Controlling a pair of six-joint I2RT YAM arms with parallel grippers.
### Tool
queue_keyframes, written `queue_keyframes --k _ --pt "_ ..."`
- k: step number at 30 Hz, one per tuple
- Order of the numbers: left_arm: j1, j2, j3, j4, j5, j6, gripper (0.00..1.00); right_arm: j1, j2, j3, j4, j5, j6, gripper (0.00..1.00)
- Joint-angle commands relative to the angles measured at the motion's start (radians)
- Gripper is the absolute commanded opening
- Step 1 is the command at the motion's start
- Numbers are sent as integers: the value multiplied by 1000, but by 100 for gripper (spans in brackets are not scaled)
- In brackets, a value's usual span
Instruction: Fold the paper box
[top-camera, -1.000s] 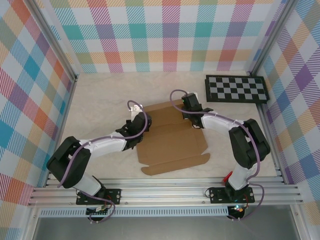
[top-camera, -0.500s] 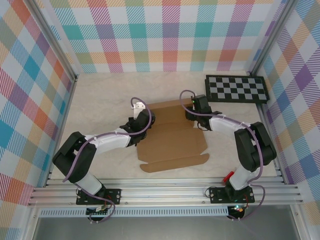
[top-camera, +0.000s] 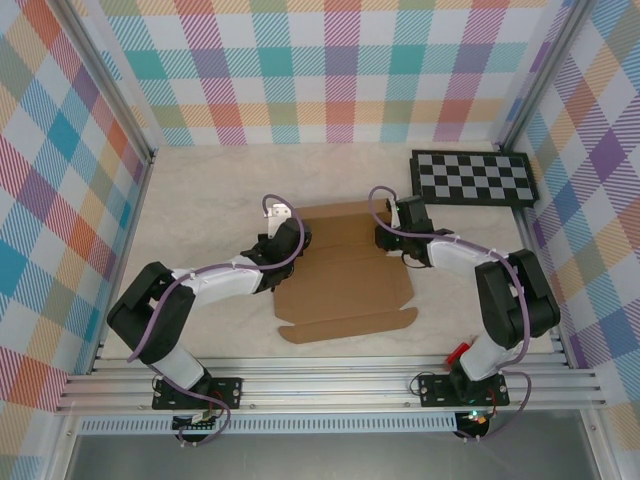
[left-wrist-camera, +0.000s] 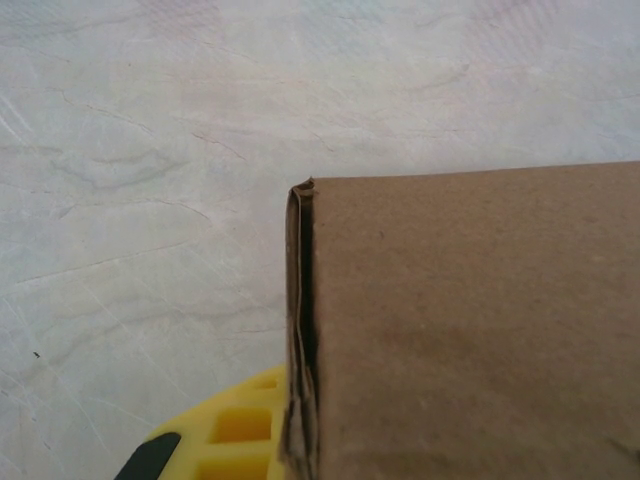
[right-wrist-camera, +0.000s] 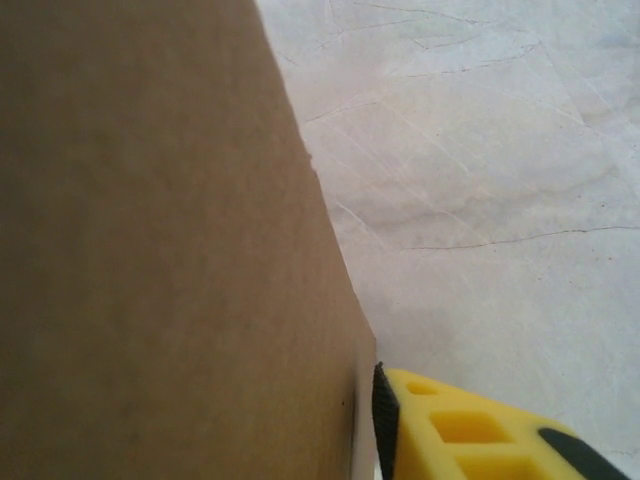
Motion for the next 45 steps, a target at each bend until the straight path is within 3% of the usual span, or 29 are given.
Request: queue_keyframes --k 1,4,12,17,27,37,43,45 --pt "3 11 27 -12 -3 0 0 -1 10 20 -81 42 -4 20" --pt "3 8 26 -16 1 -14 0 1 10 14 -90 221 58 1" --pt "4 17 42 -30 10 -24 0 1 57 25 -46 354 124 0" --pt "6 45 67 -44 -3 -12 0 -1 25 -20 75 261 119 43" --pt "35 81 88 -50 -14 -1 0 -72 -127 -110 222 4 41 65" --pt "37 71 87 -65 2 -3 0 -95 -80 -58 406 -186 -68 63" --pt "36 70 93 -73 11 -7 0 -85 -31 -49 486 -51 -175 58" --pt "36 72 97 -77 15 -6 0 -82 -16 -42 491 -6 -188 52"
